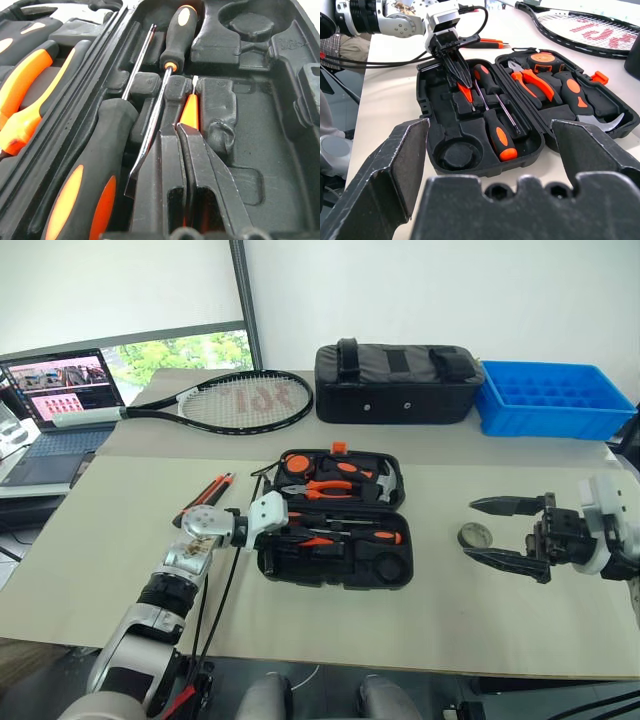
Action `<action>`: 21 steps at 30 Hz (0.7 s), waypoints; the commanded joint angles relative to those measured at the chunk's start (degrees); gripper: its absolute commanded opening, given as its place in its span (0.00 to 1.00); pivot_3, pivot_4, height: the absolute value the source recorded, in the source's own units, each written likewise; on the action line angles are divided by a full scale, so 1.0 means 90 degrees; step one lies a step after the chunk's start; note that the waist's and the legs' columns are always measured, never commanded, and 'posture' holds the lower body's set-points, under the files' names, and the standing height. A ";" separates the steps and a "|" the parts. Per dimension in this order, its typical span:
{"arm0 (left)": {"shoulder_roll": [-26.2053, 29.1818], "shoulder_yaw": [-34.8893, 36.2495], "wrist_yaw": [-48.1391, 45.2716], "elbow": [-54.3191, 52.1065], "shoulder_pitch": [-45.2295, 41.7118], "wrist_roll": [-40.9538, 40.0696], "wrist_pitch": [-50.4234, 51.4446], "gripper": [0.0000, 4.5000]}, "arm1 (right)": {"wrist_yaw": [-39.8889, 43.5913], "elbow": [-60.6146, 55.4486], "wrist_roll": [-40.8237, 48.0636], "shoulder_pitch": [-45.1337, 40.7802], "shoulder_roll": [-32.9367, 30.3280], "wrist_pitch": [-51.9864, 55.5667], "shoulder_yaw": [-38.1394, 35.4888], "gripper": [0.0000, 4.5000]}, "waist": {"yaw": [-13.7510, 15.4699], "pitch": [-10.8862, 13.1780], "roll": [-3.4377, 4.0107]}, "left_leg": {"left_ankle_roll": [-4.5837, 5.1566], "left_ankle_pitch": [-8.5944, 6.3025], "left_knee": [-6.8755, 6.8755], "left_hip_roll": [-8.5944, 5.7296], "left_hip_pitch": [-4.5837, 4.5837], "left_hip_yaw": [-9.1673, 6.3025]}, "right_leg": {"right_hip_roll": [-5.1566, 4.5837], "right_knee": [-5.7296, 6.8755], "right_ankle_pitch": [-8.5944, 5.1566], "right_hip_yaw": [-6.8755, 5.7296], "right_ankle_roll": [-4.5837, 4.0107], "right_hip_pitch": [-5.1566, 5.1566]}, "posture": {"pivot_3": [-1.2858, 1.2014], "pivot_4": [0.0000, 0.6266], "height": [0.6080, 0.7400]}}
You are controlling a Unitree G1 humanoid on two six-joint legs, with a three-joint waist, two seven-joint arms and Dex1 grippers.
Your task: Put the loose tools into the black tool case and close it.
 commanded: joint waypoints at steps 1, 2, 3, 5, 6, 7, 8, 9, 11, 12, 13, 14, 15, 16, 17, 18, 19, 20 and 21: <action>-0.0032 -0.0073 0.0127 0.0179 0.0212 0.0172 -0.0067 0.02 | -0.0002 -0.0159 0.0070 -0.0184 -0.0094 -0.0049 -0.0076 1.00 | 0.0003 -0.0001 0.0000 | 0.0000 0.0000 0.0001 0.0000 0.0000 0.0000 | 0.0000 0.0000 0.0000 0.0000 0.0000 0.0001 | 0.52 0.24 0.76; -0.0065 0.0072 0.0194 0.0049 0.0211 0.0017 0.0006 0.02 | 0.0006 -0.0166 0.0098 -0.0227 -0.0089 -0.0021 -0.0059 1.00 | 0.0006 -0.0001 0.0000 | 0.0000 0.0000 0.0002 0.0000 0.0000 0.0000 | 0.0000 0.0000 0.0000 0.0000 0.0000 0.0001 | 0.52 0.24 0.76; -0.0072 0.0204 0.0252 -0.0094 0.0199 -0.0114 0.0062 0.02 | 0.0009 -0.0173 0.0125 -0.0268 -0.0078 0.0003 -0.0045 1.00 | 0.0004 -0.0001 0.0001 | 0.0000 0.0000 0.0003 0.0000 -0.0001 0.0000 | 0.0000 0.0001 0.0000 -0.0001 0.0000 0.0001 | 0.52 0.24 0.76; -0.0040 0.0577 0.0419 -0.0567 0.0147 -0.0492 0.0390 0.02 | -0.0006 -0.0192 0.0197 -0.0407 -0.0016 0.0051 0.0001 1.00 | -0.0010 0.0001 -0.0001 | 0.0000 0.0000 0.0004 0.0000 -0.0001 0.0000 | 0.0000 0.0004 0.0000 0.0001 0.0000 -0.0001 | 0.52 0.24 0.76; 0.0003 0.0722 0.0495 -0.0807 0.0146 -0.0636 0.0578 0.02 | -0.0027 -0.0220 0.0260 -0.0463 0.0019 0.0102 0.0005 1.00 | -0.0019 0.0002 -0.0003 | 0.0000 0.0000 0.0003 0.0001 -0.0004 0.0000 | 0.0001 0.0005 0.0000 0.0000 0.0000 -0.0005 | 0.52 0.24 0.76; 0.0032 0.0810 0.0549 -0.0979 0.0157 -0.0726 0.0724 0.02 | -0.0041 -0.0240 0.0303 -0.0497 0.0041 0.0138 0.0005 1.00 | -0.0021 0.0003 -0.0003 | 0.0000 0.0000 0.0003 0.0003 -0.0006 -0.0001 | 0.0004 0.0007 0.0000 0.0000 0.0000 -0.0008 | 0.52 0.24 0.76; 0.0081 0.0923 0.0642 -0.1156 0.0165 -0.0805 0.0917 0.02 | -0.0079 -0.0260 0.0356 -0.0542 0.0066 0.0193 0.0010 1.00 | -0.0019 0.0003 -0.0003 | 0.0000 0.0000 0.0002 0.0005 -0.0010 -0.0004 | 0.0004 0.0010 0.0000 -0.0002 0.0000 -0.0012 | 0.52 0.24 0.76; 0.0148 0.1098 0.0783 -0.1354 0.0163 -0.0929 0.1187 0.02 | -0.0107 -0.0279 0.0403 -0.0598 0.0101 0.0237 0.0030 1.00 | -0.0015 0.0002 -0.0002 | 0.0000 0.0000 0.0002 0.0005 -0.0011 -0.0005 | 0.0005 0.0009 0.0000 -0.0004 0.0000 -0.0012 | 0.52 0.24 0.76; 0.0348 0.1594 0.1093 -0.1674 0.0143 -0.1279 0.1788 0.13 | -0.0172 -0.0269 0.0465 -0.0762 0.0231 0.0303 0.0086 1.00 | -0.0016 0.0000 0.0001 | 0.0000 0.0000 0.0002 0.0004 -0.0012 -0.0006 | 0.0005 0.0006 0.0000 -0.0003 0.0000 -0.0011 | 0.52 0.24 0.76; 0.0433 0.1844 0.1287 -0.1713 0.0129 -0.1385 0.1929 0.17 | -0.0196 -0.0242 0.0493 -0.0836 0.0302 0.0318 0.0109 1.00 | -0.0034 0.0001 -0.0001 | 0.0000 0.0000 0.0001 0.0005 -0.0013 -0.0006 | 0.0004 0.0006 0.0000 -0.0003 0.0000 -0.0011 | 0.52 0.24 0.76; 0.0516 0.2068 0.1492 -0.1709 0.0122 -0.1452 0.2035 0.26 | -0.0218 -0.0208 0.0526 -0.0906 0.0368 0.0338 0.0127 1.00 | -0.0044 0.0002 -0.0002 | 0.0000 0.0000 0.0000 0.0007 -0.0012 -0.0007 | 0.0005 0.0008 0.0000 -0.0003 0.0000 -0.0012 | 0.52 0.24 0.76; 0.0625 0.2271 0.1782 -0.1578 0.0110 -0.1373 0.2018 0.34 | -0.0254 -0.0147 0.0535 -0.0985 0.0439 0.0329 0.0149 1.00 | -0.0048 0.0002 -0.0002 | 0.0000 0.0000 -0.0001 0.0007 -0.0010 -0.0008 | 0.0005 0.0007 0.0000 -0.0004 0.0000 -0.0012 | 0.52 0.24 0.76; 0.0727 0.2438 0.2086 -0.1412 0.0100 -0.1263 0.1971 0.42 | -0.0276 -0.0078 0.0527 -0.1057 0.0499 0.0304 0.0169 1.00 | -0.0052 0.0002 -0.0003 | 0.0000 0.0000 -0.0001 0.0007 -0.0008 -0.0008 | 0.0005 0.0009 0.0000 -0.0004 0.0000 -0.0012 | 0.52 0.24 0.76; 0.0795 0.2564 0.2352 -0.1275 0.0094 -0.1154 0.1886 0.50 | -0.0281 -0.0021 0.0511 -0.1109 0.0537 0.0288 0.0185 1.00 | -0.0050 0.0002 -0.0001 | 0.0000 0.0000 -0.0002 0.0007 -0.0006 -0.0009 | 0.0004 0.0009 0.0000 -0.0004 0.0000 -0.0011 | 0.52 0.24 0.76; 0.0892 0.2684 0.2641 -0.1089 0.0083 -0.1031 0.1839 0.57 | -0.0291 0.0055 0.0479 -0.1175 0.0578 0.0261 0.0205 1.00 | -0.0041 0.0001 0.0000 | 0.0000 0.0000 -0.0001 0.0007 -0.0004 -0.0009 | 0.0004 0.0009 0.0000 -0.0004 0.0000 -0.0011 | 0.52 0.24 0.76; 0.0987 0.2750 0.2865 -0.0937 0.0086 -0.0918 0.1824 0.66 | -0.0300 0.0125 0.0441 -0.1231 0.0609 0.0227 0.0221 1.00 | -0.0025 -0.0002 0.0004 | 0.0000 0.0000 -0.0001 0.0006 -0.0004 -0.0009 | 0.0003 0.0008 0.0000 -0.0005 0.0000 -0.0010 | 0.52 0.24 0.76; 0.1082 0.2776 0.3037 -0.0789 0.0098 -0.0796 0.1789 0.74 | -0.0315 0.0197 0.0388 -0.1282 0.0640 0.0173 0.0236 1.00 | -0.0021 -0.0001 0.0003 | 0.0000 0.0000 -0.0001 0.0006 -0.0002 -0.0009 | 0.0002 0.0007 0.0000 -0.0005 0.0000 -0.0009 | 0.52 0.24 0.76; 0.1171 0.2765 0.3138 -0.0660 0.0129 -0.0676 0.1719 0.82 | -0.0335 0.0271 0.0317 -0.1330 0.0668 0.0105 0.0252 1.00 | -0.0011 0.0000 0.0001 | 0.0000 0.0000 -0.0001 0.0006 -0.0003 -0.0009 | 0.0002 0.0007 0.0000 -0.0005 0.0000 -0.0010 | 0.52 0.24 0.76; 0.1262 0.2756 0.3231 -0.0501 0.0186 -0.0577 0.1724 0.91 | -0.0339 0.0383 0.0213 -0.1386 0.0689 0.0002 0.0286 1.00 | 0.0001 0.0001 0.0000 | 0.0000 0.0000 -0.0002 0.0006 -0.0004 -0.0009 | 0.0002 0.0006 0.0000 -0.0006 0.0000 -0.0011 | 0.52 0.24 0.76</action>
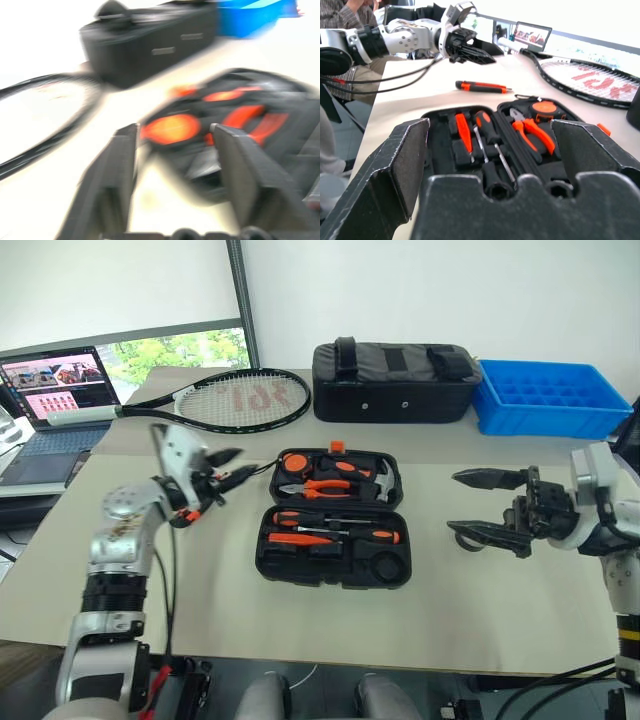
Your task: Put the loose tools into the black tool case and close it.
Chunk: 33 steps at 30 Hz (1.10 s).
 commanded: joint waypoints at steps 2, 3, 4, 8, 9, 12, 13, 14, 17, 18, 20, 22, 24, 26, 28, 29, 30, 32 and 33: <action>0.0367 0.0006 0.0425 0.0518 0.0084 0.0502 -0.0278 0.99 | -0.0030 0.0299 -0.0253 -0.0303 0.0048 -0.0386 0.0058 1.00 | 0.0028 0.0000 -0.0001 | 0.0000 0.0000 -0.0001 0.0000 -0.0001 0.0001 | -0.0002 -0.0002 0.0000 -0.0002 -0.0001 0.0000 | 0.52 0.24 0.76; 0.0367 -0.0043 0.0372 0.0587 0.0094 0.0506 -0.0207 0.99 | -0.0004 0.0347 -0.0277 -0.0330 0.0054 -0.0414 0.0078 1.00 | 0.0041 0.0000 -0.0001 | 0.0000 0.0000 -0.0002 -0.0001 -0.0002 0.0001 | -0.0003 -0.0002 0.0000 -0.0002 -0.0001 -0.0003 | 0.52 0.24 0.76; 0.0353 -0.0090 0.0328 0.0638 0.0083 0.0527 -0.0205 0.99 | 0.0016 0.0373 -0.0286 -0.0345 0.0056 -0.0430 0.0090 1.00 | 0.0053 0.0000 -0.0001 | 0.0000 0.0000 -0.0003 -0.0001 -0.0003 0.0002 | -0.0003 -0.0001 0.0000 -0.0005 -0.0001 -0.0004 | 0.52 0.24 0.76; 0.0347 -0.0322 0.0315 0.1178 -0.0095 0.0778 -0.0220 0.99 | 0.0062 0.0399 -0.0295 -0.0377 0.0042 -0.0467 0.0131 1.00 | 0.0079 0.0000 -0.0001 | -0.0001 0.0000 -0.0004 -0.0001 -0.0007 0.0001 | -0.0004 0.0000 0.0001 -0.0013 -0.0002 -0.0006 | 0.52 0.24 0.76; 0.0353 -0.0343 0.0345 0.1327 -0.0151 0.0814 -0.0206 0.99 | 0.0065 0.0394 -0.0293 -0.0377 0.0038 -0.0466 0.0130 1.00 | 0.0072 0.0000 -0.0001 | 0.0000 0.0000 -0.0004 0.0000 -0.0006 0.0001 | -0.0003 0.0000 0.0001 -0.0013 -0.0002 -0.0006 | 0.52 0.24 0.76; 0.0406 -0.0588 0.0245 0.1975 -0.0336 0.1032 -0.0050 0.99 | 0.0087 0.0354 -0.0297 -0.0289 -0.0005 -0.0487 0.0074 1.00 | 0.0045 0.0000 -0.0001 | 0.0000 0.0000 -0.0005 0.0000 -0.0007 0.0001 | -0.0002 0.0001 0.0001 -0.0013 -0.0002 -0.0008 | 0.52 0.24 0.76; 0.0416 -0.0708 0.0173 0.2210 -0.0406 0.1139 0.0001 0.99 | 0.0093 0.0333 -0.0297 -0.0241 -0.0019 -0.0496 0.0048 1.00 | 0.0042 0.0000 -0.0001 | 0.0000 0.0000 -0.0005 0.0000 -0.0005 0.0001 | -0.0002 0.0003 0.0001 -0.0014 -0.0002 -0.0008 | 0.52 0.24 0.76; 0.0416 -0.0797 0.0083 0.2390 -0.0464 0.1192 0.0071 0.99 | 0.0089 0.0305 -0.0297 -0.0199 -0.0026 -0.0499 0.0031 1.00 | 0.0040 0.0000 -0.0001 | 0.0000 0.0000 -0.0005 0.0000 -0.0006 0.0001 | -0.0001 0.0003 0.0001 -0.0013 -0.0001 -0.0008 | 0.52 0.24 0.76; 0.0391 -0.0931 -0.0247 0.2755 -0.0604 0.1200 0.0242 0.99 | 0.0069 0.0233 -0.0290 -0.0112 -0.0028 -0.0507 0.0003 1.00 | 0.0039 -0.0003 0.0003 | 0.0000 0.0000 -0.0004 0.0000 -0.0005 0.0001 | -0.0001 0.0005 0.0000 -0.0017 -0.0001 -0.0008 | 0.52 0.24 0.76; 0.0391 -0.0966 -0.0330 0.2846 -0.0634 0.1221 0.0246 0.99 | 0.0061 0.0210 -0.0287 -0.0084 -0.0029 -0.0511 -0.0006 1.00 | 0.0039 -0.0005 0.0006 | 0.0000 0.0000 -0.0004 -0.0002 -0.0005 0.0002 | -0.0001 0.0005 0.0000 -0.0014 -0.0001 -0.0008 | 0.52 0.24 0.76; 0.0356 -0.0895 -0.0369 0.3026 -0.0717 0.1155 0.0319 0.88 | 0.0045 0.0166 -0.0275 -0.0022 -0.0037 -0.0517 -0.0034 1.00 | 0.0030 -0.0007 0.0008 | 0.0000 0.0000 -0.0004 -0.0003 -0.0004 0.0002 | -0.0002 0.0006 0.0000 -0.0014 0.0000 -0.0007 | 0.52 0.24 0.76; 0.0332 -0.0794 -0.0370 0.3155 -0.0792 0.1077 0.0344 0.75 | 0.0029 0.0140 -0.0269 0.0030 -0.0048 -0.0520 -0.0066 1.00 | 0.0024 -0.0008 0.0010 | 0.0000 0.0000 -0.0004 -0.0003 -0.0002 0.0003 | -0.0001 0.0009 0.0000 -0.0013 0.0000 -0.0007 | 0.52 0.24 0.76; 0.0333 -0.0711 -0.0376 0.3186 -0.0827 0.1006 0.0314 0.58 | 0.0025 0.0115 -0.0263 0.0075 -0.0055 -0.0522 -0.0096 1.00 | 0.0020 -0.0008 0.0010 | 0.0000 0.0000 -0.0004 -0.0001 0.0001 0.0003 | -0.0001 0.0011 -0.0001 -0.0014 0.0000 -0.0007 | 0.52 0.24 0.76; 0.0326 -0.0516 -0.0357 0.3082 -0.0879 0.0800 0.0254 0.42 | 0.0021 0.0120 -0.0268 0.0108 -0.0066 -0.0532 -0.0127 1.00 | 0.0010 -0.0008 0.0009 | -0.0001 0.0000 -0.0004 -0.0001 0.0003 0.0003 | 0.0000 0.0013 -0.0001 -0.0014 0.0000 -0.0007 | 0.52 0.24 0.76; 0.0338 -0.0429 -0.0400 0.2891 -0.0863 0.0709 0.0078 0.39 | 0.0020 0.0130 -0.0276 0.0122 -0.0071 -0.0545 -0.0144 1.00 | 0.0001 -0.0005 0.0005 | -0.0001 0.0000 -0.0003 0.0000 0.0002 0.0003 | 0.0000 0.0014 -0.0001 -0.0014 0.0000 -0.0008 | 0.52 0.24 0.76; 0.0333 -0.0369 -0.0479 0.2671 -0.0843 0.0628 -0.0050 0.39 | 0.0026 0.0127 -0.0268 0.0133 -0.0074 -0.0542 -0.0156 1.00 | -0.0002 -0.0004 0.0003 | -0.0001 0.0000 -0.0003 0.0000 -0.0001 0.0002 | 0.0001 0.0014 0.0000 -0.0014 0.0000 -0.0011 | 0.52 0.24 0.76; 0.0325 -0.0322 -0.0528 0.2529 -0.0834 0.0569 -0.0114 0.39 | 0.0032 0.0124 -0.0263 0.0140 -0.0076 -0.0539 -0.0164 1.00 | -0.0001 -0.0002 0.0000 | -0.0002 0.0001 -0.0003 0.0000 -0.0004 0.0002 | 0.0001 0.0014 0.0000 -0.0014 0.0000 -0.0013 | 0.52 0.24 0.76; 0.0279 -0.0228 -0.0825 0.1964 -0.0761 0.0282 -0.0104 0.39 | 0.0056 0.0116 -0.0241 0.0154 -0.0088 -0.0502 -0.0172 1.00 | 0.0018 0.0001 -0.0004 | -0.0002 0.0001 -0.0003 0.0001 -0.0009 0.0002 | 0.0000 0.0013 0.0000 -0.0015 -0.0001 -0.0015 | 0.52 0.24 0.76; 0.0244 -0.0218 -0.1177 0.1471 -0.0680 -0.0001 0.0049 0.39 | 0.0088 0.0121 -0.0223 0.0159 -0.0105 -0.0466 -0.0168 1.00 | 0.0027 0.0001 -0.0005 | -0.0002 0.0001 -0.0003 0.0001 -0.0012 0.0002 | 0.0000 0.0011 0.0000 -0.0016 -0.0001 -0.0016 | 0.52 0.24 0.76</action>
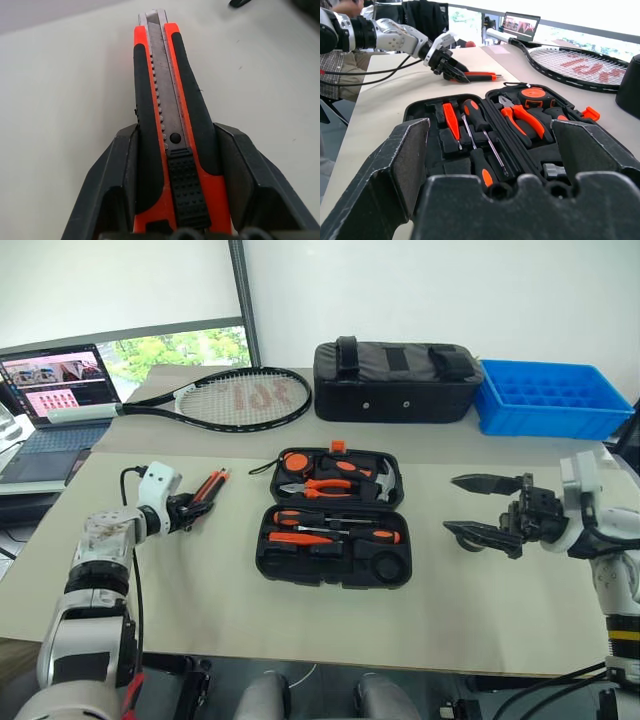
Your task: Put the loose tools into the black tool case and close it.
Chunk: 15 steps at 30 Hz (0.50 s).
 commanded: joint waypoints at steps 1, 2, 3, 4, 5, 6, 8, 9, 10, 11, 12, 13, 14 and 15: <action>-0.0037 0.0155 -0.0933 -0.1751 0.0063 -0.0840 0.0086 0.39 | 0.0111 -0.0145 0.0139 -0.0040 -0.0172 -0.0064 -0.0219 1.00 | 0.0013 0.0000 -0.0001 | 0.0000 0.0000 0.0000 0.0000 -0.0001 0.0000 | -0.0001 -0.0001 0.0000 0.0000 0.0000 0.0000 | 0.52 0.24 0.76; -0.0062 0.0085 -0.1148 -0.2167 0.0120 -0.0976 0.0161 0.39 | 0.0147 -0.0132 0.0151 -0.0038 -0.0181 -0.0058 -0.0214 1.00 | 0.0033 0.0000 0.0000 | 0.0000 0.0000 0.0000 -0.0001 -0.0004 0.0000 | -0.0001 -0.0002 0.0000 0.0000 0.0000 0.0000 | 0.52 0.24 0.76; -0.0072 -0.0077 -0.1450 -0.2643 0.0189 -0.1088 0.0210 0.39 | 0.0175 -0.0108 0.0147 -0.0038 -0.0189 -0.0065 -0.0205 1.00 | 0.0054 0.0000 0.0000 | -0.0001 0.0000 0.0000 -0.0001 -0.0008 0.0000 | -0.0003 -0.0006 0.0000 -0.0001 -0.0001 0.0001 | 0.52 0.24 0.76; -0.0054 -0.0251 -0.1658 -0.2983 0.0247 -0.1097 0.0220 0.39 | 0.0204 -0.0085 0.0131 -0.0034 -0.0195 -0.0088 -0.0196 1.00 | 0.0065 0.0000 0.0000 | -0.0001 0.0000 0.0000 -0.0002 -0.0006 0.0000 | -0.0005 -0.0006 0.0001 -0.0002 -0.0001 0.0005 | 0.52 0.24 0.76; -0.0035 -0.0430 -0.1885 -0.3273 0.0298 -0.1096 0.0202 0.39 | 0.0236 -0.0060 0.0103 -0.0029 -0.0193 -0.0135 -0.0187 1.00 | 0.0071 -0.0001 0.0001 | -0.0001 0.0000 0.0000 -0.0002 -0.0007 0.0000 | -0.0005 -0.0009 0.0000 -0.0002 -0.0001 0.0006 | 0.52 0.24 0.76; -0.0031 -0.0626 -0.2096 -0.3545 0.0323 -0.1110 0.0257 0.39 | 0.0257 -0.0036 0.0077 -0.0025 -0.0184 -0.0175 -0.0176 1.00 | 0.0069 -0.0003 0.0005 | -0.0001 0.0000 -0.0001 -0.0003 -0.0006 0.0000 | -0.0004 -0.0016 0.0001 0.0000 -0.0001 0.0009 | 0.52 0.24 0.76; -0.0015 -0.0983 -0.2361 -0.3902 0.0359 -0.1004 0.0238 0.39 | 0.0285 -0.0022 0.0046 -0.0005 -0.0169 -0.0223 -0.0169 1.00 | 0.0051 -0.0005 0.0010 | -0.0001 0.0000 -0.0001 -0.0004 -0.0002 0.0001 | -0.0003 -0.0020 0.0000 0.0005 -0.0001 0.0012 | 0.52 0.24 0.76; 0.0035 -0.1248 -0.2531 -0.4053 0.0395 -0.0828 0.0102 0.39 | 0.0289 -0.0039 0.0044 0.0014 -0.0163 -0.0225 -0.0172 1.00 | 0.0031 -0.0005 0.0010 | 0.0000 0.0000 -0.0001 -0.0004 -0.0001 0.0001 | -0.0002 -0.0020 0.0000 0.0006 -0.0001 0.0012 | 0.52 0.24 0.76; 0.0091 -0.1501 -0.2672 -0.4189 0.0440 -0.0642 -0.0046 0.39 | 0.0290 -0.0064 0.0049 0.0034 -0.0162 -0.0219 -0.0180 1.00 | 0.0014 -0.0005 0.0010 | 0.0000 0.0000 -0.0002 -0.0003 -0.0001 0.0001 | 0.0001 -0.0019 0.0000 0.0006 -0.0001 0.0012 | 0.52 0.24 0.76; 0.0132 -0.1662 -0.2762 -0.4269 0.0471 -0.0525 -0.0144 0.39 | 0.0286 -0.0083 0.0050 0.0047 -0.0159 -0.0216 -0.0182 1.00 | -0.0010 -0.0005 0.0010 | 0.0000 0.0000 -0.0001 -0.0001 0.0001 0.0001 | 0.0003 -0.0019 0.0000 0.0009 -0.0001 0.0012 | 0.52 0.24 0.76; 0.0159 -0.1925 -0.2859 -0.4373 0.0514 -0.0335 -0.0253 0.39 | 0.0278 -0.0124 0.0062 0.0078 -0.0167 -0.0206 -0.0198 1.00 | -0.0033 -0.0004 0.0010 | 0.0000 0.0000 -0.0002 -0.0001 0.0003 0.0001 | 0.0005 -0.0018 0.0000 0.0014 -0.0001 0.0013 | 0.52 0.24 0.76; 0.0162 -0.2124 -0.2900 -0.4433 0.0535 -0.0177 -0.0350 0.39 | 0.0274 -0.0159 0.0074 0.0108 -0.0180 -0.0198 -0.0217 1.00 | -0.0048 -0.0004 0.0010 | 0.0000 0.0000 -0.0002 -0.0001 0.0003 0.0002 | 0.0006 -0.0018 0.0000 0.0018 -0.0001 0.0012 | 0.52 0.24 0.76; 0.0160 -0.2251 -0.2923 -0.4463 0.0549 -0.0073 -0.0418 0.39 | 0.0273 -0.0183 0.0083 0.0131 -0.0189 -0.0196 -0.0229 1.00 | -0.0056 -0.0003 0.0008 | 0.0000 0.0000 -0.0001 -0.0001 0.0005 0.0002 | 0.0006 -0.0017 0.0000 0.0019 -0.0001 0.0013 | 0.52 0.24 0.76; 0.0076 -0.2437 -0.2881 -0.4441 0.0548 0.0090 -0.0518 0.39 | 0.0264 -0.0216 0.0087 0.0182 -0.0208 -0.0198 -0.0265 1.00 | -0.0057 -0.0003 0.0008 | 0.0000 0.0000 -0.0001 -0.0001 0.0005 0.0002 | 0.0007 -0.0017 0.0000 0.0020 -0.0001 0.0013 | 0.52 0.24 0.76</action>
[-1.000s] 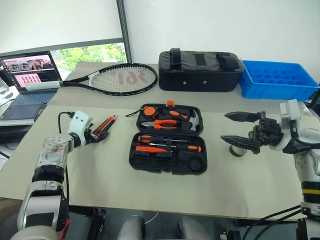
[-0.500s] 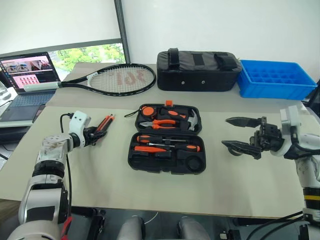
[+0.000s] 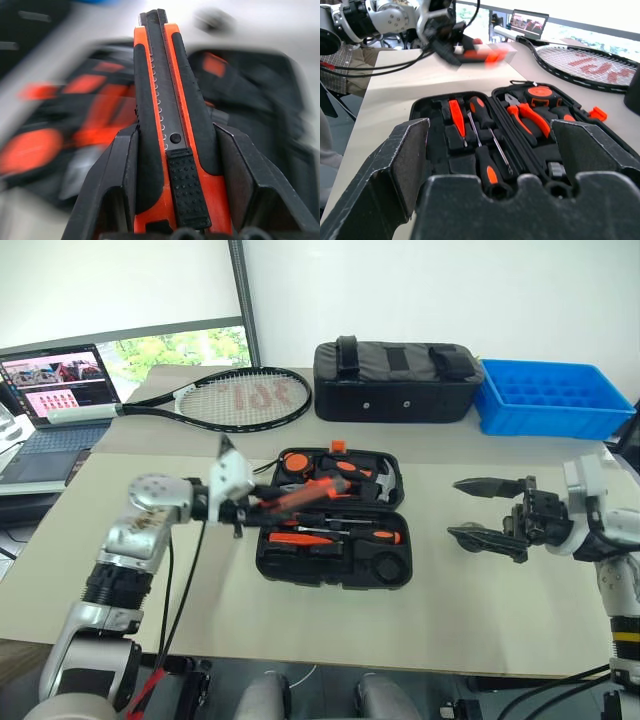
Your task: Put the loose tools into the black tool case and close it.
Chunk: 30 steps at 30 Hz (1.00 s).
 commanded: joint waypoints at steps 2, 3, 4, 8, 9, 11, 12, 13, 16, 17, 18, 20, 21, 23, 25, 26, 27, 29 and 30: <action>-0.0093 -0.0614 0.0038 -0.0099 -0.0049 0.0695 -0.0623 0.39 | 0.0003 -0.0286 0.0077 0.0174 -0.0172 -0.0158 -0.0310 1.00 | 0.0030 0.0000 -0.0001 | 0.0000 0.0000 0.0002 0.0000 -0.0001 0.0000 | -0.0001 -0.0001 0.0000 0.0000 0.0000 0.0002 | 0.52 0.24 0.76; -0.0154 -0.0763 0.0057 -0.0019 -0.0064 0.0851 -0.0777 0.39 | 0.0005 -0.0314 0.0078 0.0227 -0.0190 -0.0169 -0.0340 1.00 | 0.0044 0.0000 0.0000 | 0.0000 0.0000 0.0003 -0.0001 -0.0004 0.0000 | -0.0002 -0.0004 0.0000 0.0001 0.0001 0.0002 | 0.52 0.24 0.76; -0.0240 -0.0853 0.0033 -0.0031 -0.0064 0.0865 -0.0778 0.39 | -0.0020 -0.0344 0.0077 0.0267 -0.0197 -0.0167 -0.0367 1.00 | 0.0054 0.0000 0.0000 | 0.0000 0.0000 0.0004 -0.0003 -0.0005 0.0000 | -0.0002 -0.0008 0.0000 0.0003 0.0001 0.0003 | 0.52 0.24 0.76; -0.0370 -0.0996 -0.0060 -0.0144 -0.0082 0.0837 -0.0584 0.39 | -0.0085 -0.0450 0.0096 0.0350 -0.0195 -0.0159 -0.0410 1.00 | 0.0063 0.0001 -0.0003 | 0.0001 0.0000 0.0004 -0.0005 -0.0009 0.0000 | -0.0004 -0.0011 0.0000 0.0007 0.0001 0.0002 | 0.52 0.24 0.76; -0.0350 -0.1041 -0.0092 -0.0158 -0.0082 0.0873 -0.0578 0.39 | -0.0112 -0.0487 0.0107 0.0377 -0.0190 -0.0150 -0.0426 1.00 | 0.0062 0.0001 -0.0002 | 0.0001 0.0000 0.0003 -0.0005 -0.0008 0.0000 | -0.0004 -0.0010 0.0000 0.0006 0.0001 0.0002 | 0.52 0.24 0.76; -0.0291 -0.1130 -0.0202 -0.0184 -0.0072 0.0916 -0.0503 0.39 | -0.0141 -0.0552 0.0122 0.0460 -0.0186 -0.0147 -0.0460 1.00 | 0.0046 0.0003 -0.0004 | 0.0001 0.0000 0.0002 -0.0005 -0.0006 0.0000 | -0.0003 -0.0009 -0.0001 0.0008 0.0001 0.0003 | 0.52 0.24 0.76; -0.0275 -0.1146 -0.0218 -0.0183 -0.0067 0.0939 -0.0493 0.39 | -0.0152 -0.0571 0.0128 0.0491 -0.0187 -0.0150 -0.0471 1.00 | 0.0041 0.0003 -0.0006 | 0.0001 0.0000 0.0002 -0.0004 -0.0005 0.0000 | -0.0002 -0.0008 -0.0001 0.0008 0.0001 0.0003 | 0.52 0.24 0.76; -0.0256 -0.1165 -0.0237 -0.0175 -0.0065 0.0967 -0.0493 0.39 | -0.0161 -0.0580 0.0132 0.0510 -0.0189 -0.0154 -0.0477 1.00 | 0.0037 0.0004 -0.0006 | 0.0001 0.0000 0.0002 -0.0004 -0.0004 0.0000 | -0.0002 -0.0007 0.0000 0.0008 0.0001 0.0003 | 0.52 0.24 0.76; -0.0172 -0.1211 -0.0259 -0.0048 -0.0091 0.1121 -0.0638 0.39 | -0.0180 -0.0594 0.0129 0.0520 -0.0191 -0.0157 -0.0481 1.00 | 0.0035 0.0004 -0.0006 | 0.0001 0.0000 0.0002 -0.0004 -0.0003 0.0000 | -0.0002 -0.0007 -0.0001 0.0009 0.0001 0.0004 | 0.52 0.24 0.76; -0.0156 -0.1202 -0.0259 -0.0002 -0.0106 0.1143 -0.0685 0.39 | -0.0182 -0.0597 0.0127 0.0522 -0.0189 -0.0158 -0.0482 1.00 | 0.0035 0.0004 -0.0007 | 0.0001 0.0000 0.0002 -0.0004 -0.0003 0.0000 | -0.0002 -0.0007 -0.0001 0.0009 0.0001 0.0004 | 0.52 0.24 0.76; -0.0148 -0.1186 -0.0261 0.0035 -0.0122 0.1149 -0.0714 0.39 | -0.0182 -0.0599 0.0125 0.0524 -0.0188 -0.0159 -0.0484 1.00 | 0.0036 0.0004 -0.0006 | 0.0001 0.0000 0.0002 -0.0004 -0.0004 0.0000 | -0.0002 -0.0007 -0.0001 0.0009 0.0001 0.0004 | 0.52 0.24 0.76; -0.0139 -0.1156 -0.0273 0.0081 -0.0148 0.1154 -0.0727 0.39 | -0.0178 -0.0599 0.0123 0.0527 -0.0188 -0.0161 -0.0484 1.00 | 0.0035 0.0004 -0.0006 | 0.0001 0.0000 0.0003 -0.0004 -0.0004 0.0000 | -0.0002 -0.0007 -0.0001 0.0009 0.0001 0.0005 | 0.52 0.24 0.76; -0.0109 -0.1154 -0.0329 0.0079 -0.0158 0.1145 -0.0698 0.39 | -0.0168 -0.0592 0.0119 0.0528 -0.0187 -0.0170 -0.0482 1.00 | 0.0035 0.0004 -0.0007 | 0.0001 0.0000 0.0003 -0.0004 -0.0003 0.0000 | -0.0002 -0.0007 -0.0001 0.0009 0.0001 0.0005 | 0.52 0.24 0.76; -0.0098 -0.1150 -0.0459 0.0054 -0.0178 0.1067 -0.0675 0.39 | -0.0153 -0.0545 0.0096 0.0496 -0.0181 -0.0203 -0.0463 1.00 | 0.0033 0.0004 -0.0006 | 0.0001 0.0000 0.0003 -0.0004 -0.0003 0.0000 | -0.0002 -0.0007 -0.0001 0.0009 0.0001 0.0005 | 0.52 0.24 0.76; -0.0112 -0.1170 -0.0562 0.0018 -0.0184 0.1006 -0.0634 0.51 | -0.0147 -0.0513 0.0080 0.0470 -0.0173 -0.0226 -0.0446 1.00 | 0.0030 0.0004 -0.0006 | 0.0001 0.0000 0.0003 -0.0004 -0.0003 0.0000 | -0.0001 -0.0007 -0.0001 0.0009 0.0001 0.0004 | 0.52 0.24 0.76; -0.0113 -0.1181 -0.0587 0.0014 -0.0189 0.1007 -0.0618 0.62 | -0.0146 -0.0509 0.0078 0.0466 -0.0171 -0.0235 -0.0438 1.00 | 0.0031 0.0004 -0.0006 | 0.0001 0.0000 0.0002 -0.0004 -0.0003 0.0000 | -0.0001 -0.0007 -0.0001 0.0009 0.0001 0.0005 | 0.52 0.24 0.76; -0.0113 -0.1183 -0.0592 0.0018 -0.0195 0.1019 -0.0615 0.65 | -0.0147 -0.0509 0.0078 0.0466 -0.0170 -0.0243 -0.0428 1.00 | 0.0031 0.0003 -0.0006 | 0.0001 0.0000 0.0002 -0.0004 -0.0003 0.0000 | -0.0002 -0.0007 -0.0001 0.0009 0.0001 0.0005 | 0.52 0.24 0.76; -0.0126 -0.1172 -0.0564 0.0081 -0.0244 0.1072 -0.0654 0.80 | -0.0137 -0.0489 0.0075 0.0453 -0.0175 -0.0260 -0.0410 1.00 | 0.0032 0.0003 -0.0006 | 0.0001 0.0000 0.0002 -0.0003 -0.0004 0.0000 | -0.0002 -0.0008 -0.0001 0.0008 0.0001 0.0005 | 0.52 0.24 0.76; -0.0143 -0.1135 -0.0475 0.0157 -0.0294 0.1127 -0.0767 0.90 | -0.0133 -0.0482 0.0072 0.0448 -0.0181 -0.0266 -0.0406 1.00 | 0.0032 0.0003 -0.0005 | 0.0002 0.0000 0.0002 -0.0004 -0.0004 0.0000 | -0.0002 -0.0009 -0.0001 0.0008 0.0001 0.0005 | 0.52 0.24 0.76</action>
